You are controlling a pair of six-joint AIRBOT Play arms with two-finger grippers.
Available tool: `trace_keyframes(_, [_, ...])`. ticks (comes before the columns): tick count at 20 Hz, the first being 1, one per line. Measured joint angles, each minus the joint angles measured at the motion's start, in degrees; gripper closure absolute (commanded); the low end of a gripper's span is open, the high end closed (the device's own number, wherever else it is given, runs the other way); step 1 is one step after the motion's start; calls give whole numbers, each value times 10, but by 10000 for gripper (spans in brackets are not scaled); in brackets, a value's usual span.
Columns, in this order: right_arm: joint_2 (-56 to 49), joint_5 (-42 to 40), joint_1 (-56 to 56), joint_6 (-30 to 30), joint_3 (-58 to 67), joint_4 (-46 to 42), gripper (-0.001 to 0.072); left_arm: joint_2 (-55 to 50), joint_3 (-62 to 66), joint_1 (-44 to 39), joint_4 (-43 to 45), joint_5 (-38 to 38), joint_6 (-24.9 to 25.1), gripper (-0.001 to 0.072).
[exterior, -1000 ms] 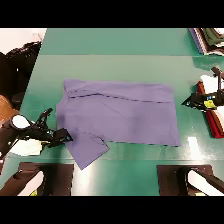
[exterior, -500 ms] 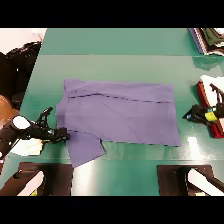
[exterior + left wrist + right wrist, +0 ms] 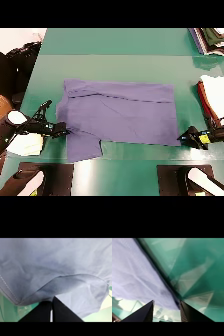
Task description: Fold the shirts.
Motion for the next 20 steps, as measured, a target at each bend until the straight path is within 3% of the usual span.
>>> trace_keyframes(5, [0,-4,-5,-2,-15,2,415,0,2,0,-2,2,3,678])
trace_keyframes(7, [0,-9,-6,-6,-17,-2,650,0,2,0,-2,2,3,678])
trace_keyframes(8, [0,-12,-6,-10,-18,-7,694,0,2,0,-2,2,3,679])
trace_keyframes(15, [54,12,-6,-42,-5,-22,696,43,9,0,6,-32,-3,681])
trace_keyframes(20, [181,69,-6,-21,21,-80,697,161,7,-44,11,-114,-66,680])
